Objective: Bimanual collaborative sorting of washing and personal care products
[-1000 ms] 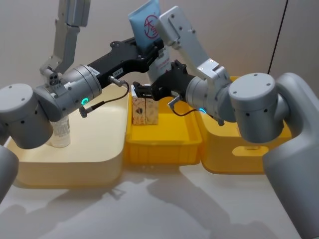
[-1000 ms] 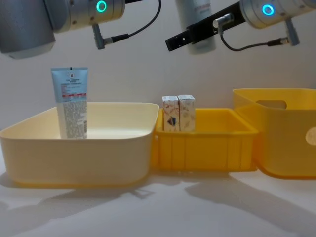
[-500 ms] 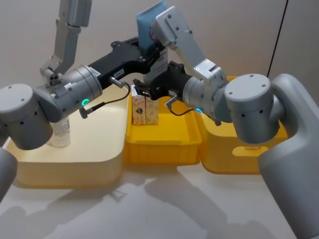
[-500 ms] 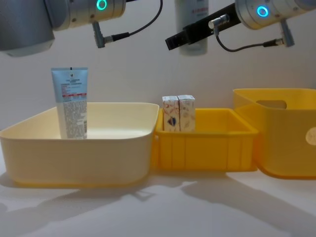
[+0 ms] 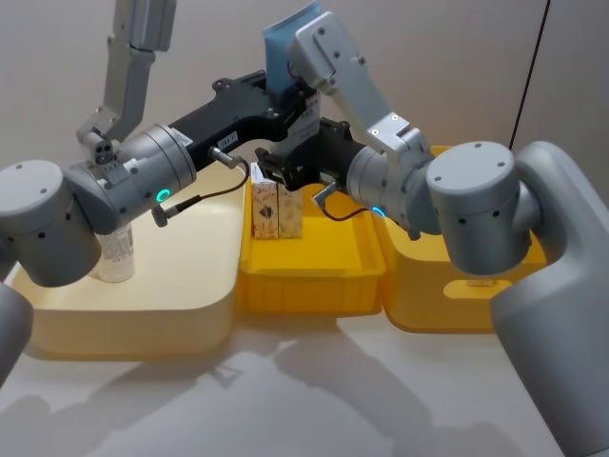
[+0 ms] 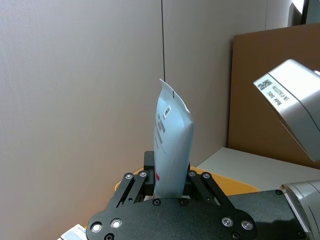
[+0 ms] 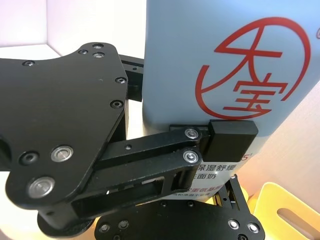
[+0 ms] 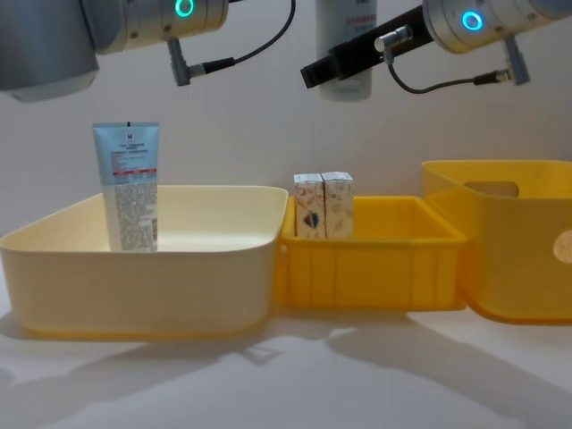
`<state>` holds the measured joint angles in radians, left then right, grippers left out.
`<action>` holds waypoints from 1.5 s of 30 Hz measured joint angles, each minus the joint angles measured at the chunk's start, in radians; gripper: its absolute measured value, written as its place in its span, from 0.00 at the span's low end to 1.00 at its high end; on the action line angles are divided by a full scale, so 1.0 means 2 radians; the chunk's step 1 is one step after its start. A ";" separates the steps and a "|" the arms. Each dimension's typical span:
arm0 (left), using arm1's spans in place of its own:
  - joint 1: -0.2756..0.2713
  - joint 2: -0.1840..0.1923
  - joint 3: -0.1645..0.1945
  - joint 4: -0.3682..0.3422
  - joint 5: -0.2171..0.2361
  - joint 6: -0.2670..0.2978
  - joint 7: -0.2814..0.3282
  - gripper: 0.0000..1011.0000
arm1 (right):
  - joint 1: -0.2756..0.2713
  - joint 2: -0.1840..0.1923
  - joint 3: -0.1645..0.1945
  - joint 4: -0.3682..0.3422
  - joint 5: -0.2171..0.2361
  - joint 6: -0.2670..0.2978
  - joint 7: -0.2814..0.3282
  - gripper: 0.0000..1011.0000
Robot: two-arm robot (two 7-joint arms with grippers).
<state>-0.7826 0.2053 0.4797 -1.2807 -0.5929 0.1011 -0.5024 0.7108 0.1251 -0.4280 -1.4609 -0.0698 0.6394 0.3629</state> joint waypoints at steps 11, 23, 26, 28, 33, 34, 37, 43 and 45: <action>0.000 0.000 0.001 -0.001 0.000 0.001 0.000 0.27 | 0.000 -0.001 0.000 0.001 -0.001 0.000 -0.001 0.66; 0.001 0.001 0.001 -0.002 0.000 0.001 0.000 0.27 | 0.000 -0.001 0.000 0.001 -0.001 -0.001 -0.001 0.66; 0.001 0.001 0.001 -0.002 0.000 0.001 0.000 0.27 | 0.000 -0.001 0.000 0.001 -0.001 -0.001 -0.001 0.66; 0.000 0.001 0.001 -0.002 0.000 0.001 0.000 0.27 | 0.000 -0.001 0.000 0.001 -0.001 -0.001 -0.001 0.66; 0.000 0.000 0.001 -0.002 0.000 0.001 0.000 0.42 | 0.000 -0.001 0.000 0.001 -0.001 -0.001 -0.001 0.66; 0.000 0.000 0.001 -0.002 -0.001 0.001 0.000 0.44 | 0.000 -0.001 0.000 0.001 -0.001 -0.001 -0.001 0.66; 0.000 0.000 0.001 -0.002 0.000 0.001 0.000 0.53 | 0.000 -0.001 0.000 0.001 -0.001 -0.001 -0.001 0.65; 0.000 0.000 0.000 -0.002 0.000 0.001 0.000 0.71 | 0.000 -0.001 0.000 0.001 -0.001 -0.001 -0.001 0.66; 0.000 0.000 0.001 -0.002 0.000 0.001 0.000 0.77 | 0.000 -0.001 0.000 0.001 -0.001 -0.001 -0.001 0.66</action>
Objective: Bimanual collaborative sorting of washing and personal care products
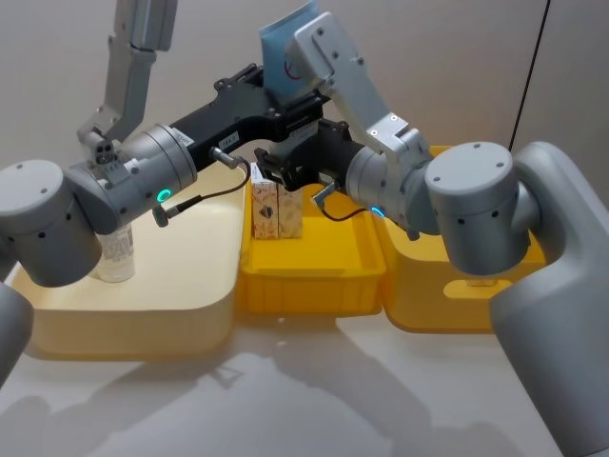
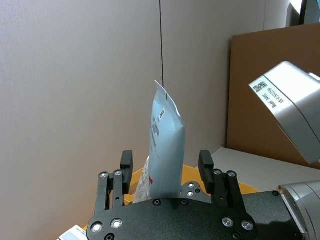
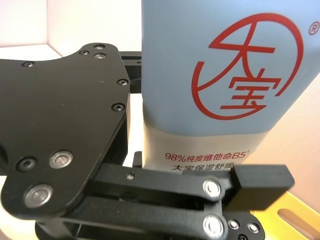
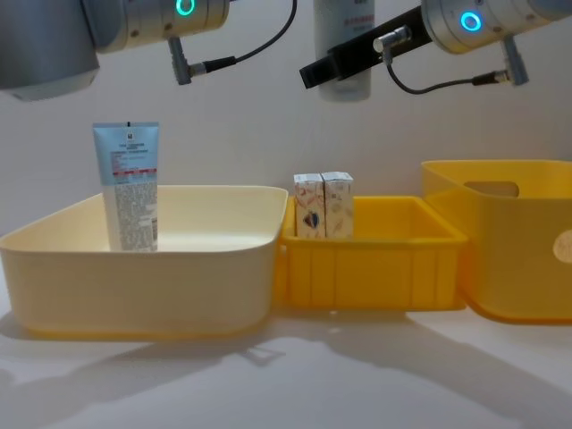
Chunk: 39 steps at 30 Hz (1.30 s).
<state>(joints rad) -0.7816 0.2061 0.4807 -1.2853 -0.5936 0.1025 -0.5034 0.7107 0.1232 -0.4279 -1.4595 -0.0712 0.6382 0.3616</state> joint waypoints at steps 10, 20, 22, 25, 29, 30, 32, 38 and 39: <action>0.000 0.000 0.000 0.000 0.000 0.000 0.000 0.99 | -0.003 0.008 0.008 -0.005 -0.003 -0.008 0.000 0.65; 0.000 0.000 0.000 0.000 0.000 0.000 0.000 0.99 | -0.016 0.039 0.032 -0.023 -0.012 -0.006 -0.006 0.66; 0.000 0.000 0.000 0.000 0.000 0.000 0.000 0.99 | -0.020 0.048 0.040 -0.029 -0.014 -0.003 -0.008 0.66; 0.000 0.000 0.000 0.000 0.000 0.000 0.000 0.99 | -0.024 0.057 0.050 -0.033 -0.018 0.002 -0.013 0.65; 0.000 0.000 0.000 0.000 0.000 0.000 0.001 0.99 | -0.029 0.065 0.064 -0.037 -0.023 0.012 -0.023 0.66; 0.000 0.000 0.000 0.000 0.000 0.000 0.001 0.99 | -0.029 0.066 0.067 -0.037 -0.024 0.014 -0.025 0.65; 0.000 0.000 0.000 0.000 0.000 0.000 0.001 0.99 | -0.030 0.066 0.071 -0.037 -0.027 0.018 -0.029 0.66; 0.000 0.000 0.000 0.000 0.000 0.000 0.001 0.99 | -0.021 0.060 0.088 -0.021 -0.037 0.043 -0.055 0.66; 0.000 0.000 0.000 0.000 0.000 0.000 0.001 0.99 | -0.021 0.060 0.088 -0.021 -0.037 0.043 -0.055 0.66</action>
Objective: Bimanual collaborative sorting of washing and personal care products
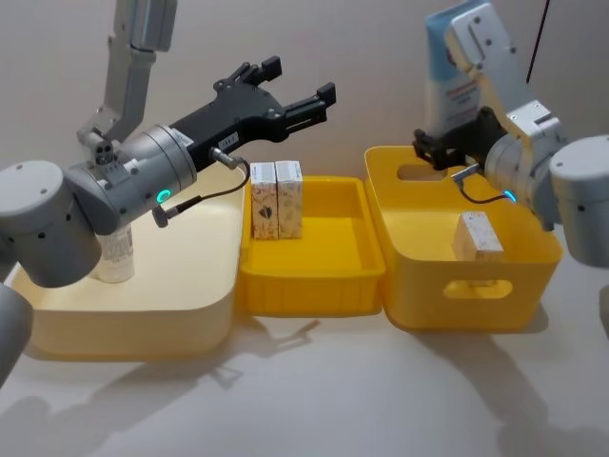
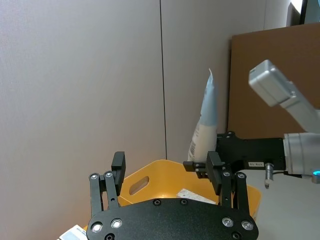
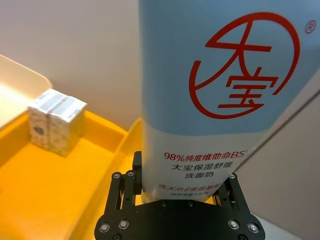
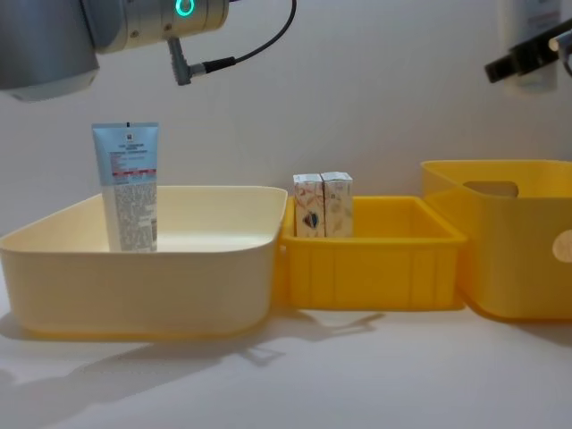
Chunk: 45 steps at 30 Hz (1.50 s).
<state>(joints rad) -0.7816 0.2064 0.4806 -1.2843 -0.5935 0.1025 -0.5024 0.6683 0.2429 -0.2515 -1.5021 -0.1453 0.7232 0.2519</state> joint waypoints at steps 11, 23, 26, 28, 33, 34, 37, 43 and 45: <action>0.000 0.000 0.000 0.000 0.000 0.000 0.000 0.99 | 0.045 -0.031 0.009 0.078 -0.020 0.051 -0.038 0.65; 0.000 0.000 0.000 0.000 0.000 0.000 0.000 0.99 | 0.098 -0.067 0.012 0.183 -0.033 0.081 -0.064 0.65; 0.000 0.000 0.000 0.000 0.000 0.000 0.000 0.99 | 0.108 -0.075 0.013 0.204 -0.035 0.086 -0.069 0.66; 0.000 0.000 0.000 0.000 0.000 0.000 0.000 0.99 | 0.111 -0.077 0.013 0.210 -0.036 0.088 -0.071 0.66; 0.000 0.000 0.000 0.000 0.000 0.000 0.000 0.99 | 0.120 -0.083 0.014 0.228 -0.038 0.091 -0.075 0.68; 0.000 0.000 0.000 0.000 0.000 0.000 0.000 0.99 | 0.121 -0.084 0.014 0.230 -0.038 0.092 -0.076 0.72; 0.000 0.000 0.000 0.000 0.000 0.000 0.000 0.99 | 0.124 -0.086 0.014 0.237 -0.039 0.094 -0.078 0.83; 0.000 0.000 0.000 0.000 0.000 0.000 0.000 0.99 | 0.130 -0.090 0.015 0.247 -0.040 0.096 -0.081 0.96; 0.000 0.000 0.000 0.000 0.000 0.000 0.000 0.99 | 0.130 -0.090 0.015 0.248 -0.040 0.096 -0.081 0.99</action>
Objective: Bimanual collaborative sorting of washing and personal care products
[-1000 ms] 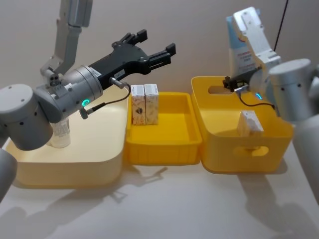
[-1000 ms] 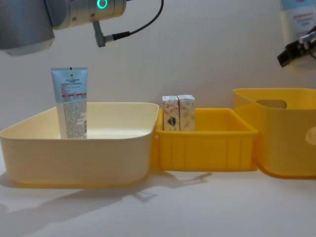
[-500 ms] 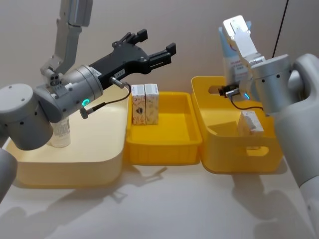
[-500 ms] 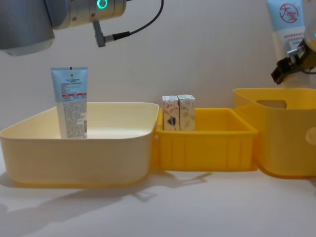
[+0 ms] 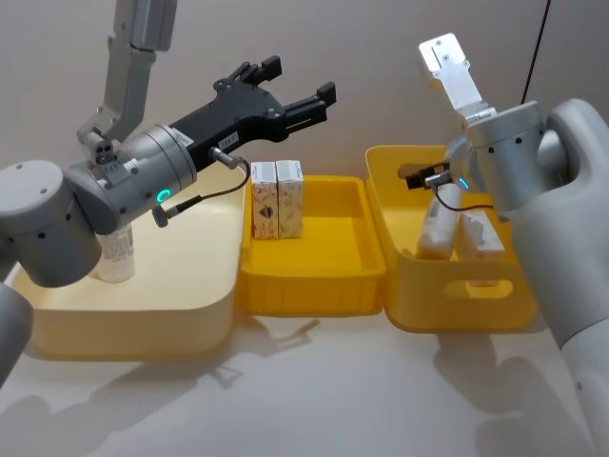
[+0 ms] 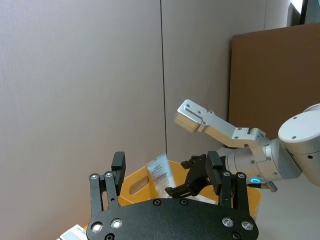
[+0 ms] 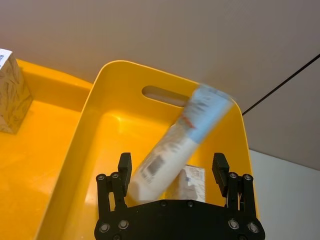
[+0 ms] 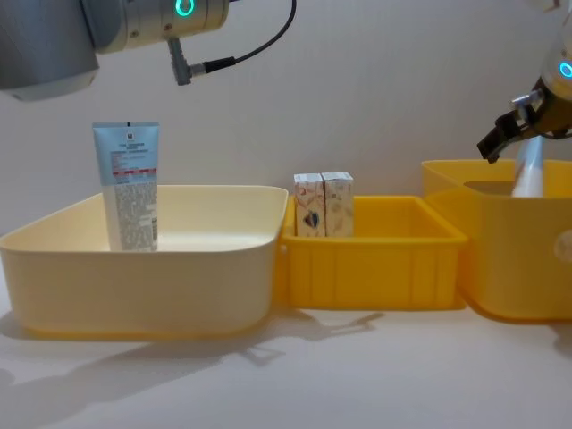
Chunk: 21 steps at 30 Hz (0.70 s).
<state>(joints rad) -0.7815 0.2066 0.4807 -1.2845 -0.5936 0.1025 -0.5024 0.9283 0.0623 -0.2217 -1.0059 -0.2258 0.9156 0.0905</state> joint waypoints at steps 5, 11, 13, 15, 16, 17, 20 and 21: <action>0.000 0.000 0.000 0.000 0.000 0.000 0.000 0.99 | 0.002 -0.002 0.000 0.005 0.000 0.001 -0.001 0.99; 0.000 0.000 0.000 0.000 0.000 0.000 0.000 0.99 | 0.004 -0.003 0.000 0.008 -0.001 0.002 -0.002 0.99; 0.000 0.000 0.000 0.000 0.000 0.000 0.000 0.99 | 0.004 -0.003 0.000 0.009 -0.001 0.002 -0.002 0.99; 0.000 0.000 0.000 0.000 0.000 0.000 0.000 0.99 | 0.005 -0.003 0.000 0.010 -0.001 0.002 -0.002 0.99; 0.000 0.000 0.000 0.000 0.000 0.000 0.000 0.99 | 0.005 -0.004 0.000 0.010 -0.001 0.002 -0.002 0.99; 0.000 0.000 0.000 0.000 0.000 0.000 0.000 0.99 | 0.005 -0.004 0.000 0.010 -0.001 0.003 -0.002 0.99; 0.000 0.000 0.000 0.000 0.000 0.000 0.000 0.99 | 0.005 -0.004 0.000 0.011 -0.001 0.003 -0.003 0.99; 0.000 0.000 0.000 0.000 0.000 0.000 0.000 0.99 | 0.005 -0.004 0.000 0.011 -0.001 0.003 -0.003 0.99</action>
<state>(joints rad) -0.7816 0.2065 0.4806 -1.2844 -0.5936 0.1025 -0.5024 0.9390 0.0547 -0.2213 -0.9835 -0.2280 0.9210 0.0852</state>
